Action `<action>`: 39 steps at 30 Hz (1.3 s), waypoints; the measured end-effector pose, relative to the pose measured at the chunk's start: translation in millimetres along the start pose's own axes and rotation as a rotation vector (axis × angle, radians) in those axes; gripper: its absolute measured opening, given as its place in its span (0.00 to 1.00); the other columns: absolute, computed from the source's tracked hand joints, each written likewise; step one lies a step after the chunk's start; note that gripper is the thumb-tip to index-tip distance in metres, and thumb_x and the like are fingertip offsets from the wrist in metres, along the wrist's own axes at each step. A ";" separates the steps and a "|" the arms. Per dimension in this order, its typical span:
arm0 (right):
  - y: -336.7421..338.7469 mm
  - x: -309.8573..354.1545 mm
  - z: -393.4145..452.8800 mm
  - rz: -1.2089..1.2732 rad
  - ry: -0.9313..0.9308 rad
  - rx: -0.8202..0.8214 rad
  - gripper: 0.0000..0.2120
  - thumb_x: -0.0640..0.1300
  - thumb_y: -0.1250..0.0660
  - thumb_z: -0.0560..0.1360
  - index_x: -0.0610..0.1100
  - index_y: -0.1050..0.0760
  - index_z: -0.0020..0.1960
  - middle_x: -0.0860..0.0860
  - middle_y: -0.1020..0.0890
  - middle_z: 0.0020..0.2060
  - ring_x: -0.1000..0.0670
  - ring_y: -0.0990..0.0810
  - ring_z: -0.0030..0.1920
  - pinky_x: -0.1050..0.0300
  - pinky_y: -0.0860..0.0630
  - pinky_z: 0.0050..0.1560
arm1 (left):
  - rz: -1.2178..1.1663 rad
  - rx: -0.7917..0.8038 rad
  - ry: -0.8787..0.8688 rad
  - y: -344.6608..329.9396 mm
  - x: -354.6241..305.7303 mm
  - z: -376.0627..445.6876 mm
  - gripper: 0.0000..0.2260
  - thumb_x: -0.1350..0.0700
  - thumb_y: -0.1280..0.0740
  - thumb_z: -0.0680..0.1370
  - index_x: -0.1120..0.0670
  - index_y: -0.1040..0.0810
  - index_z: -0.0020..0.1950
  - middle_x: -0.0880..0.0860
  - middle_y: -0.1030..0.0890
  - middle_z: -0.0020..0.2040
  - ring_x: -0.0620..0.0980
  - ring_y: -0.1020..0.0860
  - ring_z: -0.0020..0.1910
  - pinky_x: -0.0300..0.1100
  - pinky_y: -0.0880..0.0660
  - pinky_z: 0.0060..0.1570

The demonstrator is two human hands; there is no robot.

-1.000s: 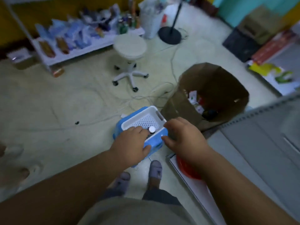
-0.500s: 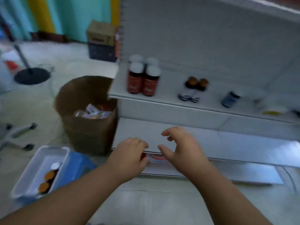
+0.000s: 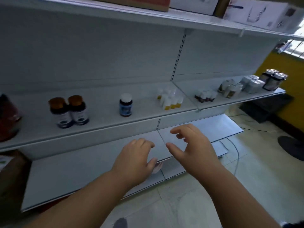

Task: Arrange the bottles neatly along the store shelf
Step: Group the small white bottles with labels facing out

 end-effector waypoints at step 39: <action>-52.0 -190.2 335.9 -0.002 0.313 0.395 0.13 0.48 0.30 0.74 0.46 0.29 0.53 0.49 0.21 0.47 0.47 0.23 0.47 0.53 0.24 0.46 | 0.371 0.236 0.488 -77.8 19.1 205.6 0.54 0.20 0.61 0.65 0.55 0.67 0.79 0.53 0.70 0.78 0.50 0.70 0.77 0.47 0.66 0.76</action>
Point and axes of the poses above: each hand's wrist, its own z-axis towards the middle knuckle, its own y-axis out of the back of the hand, x = y × z, the point moved 4 cm from there along z, towards the middle knuckle
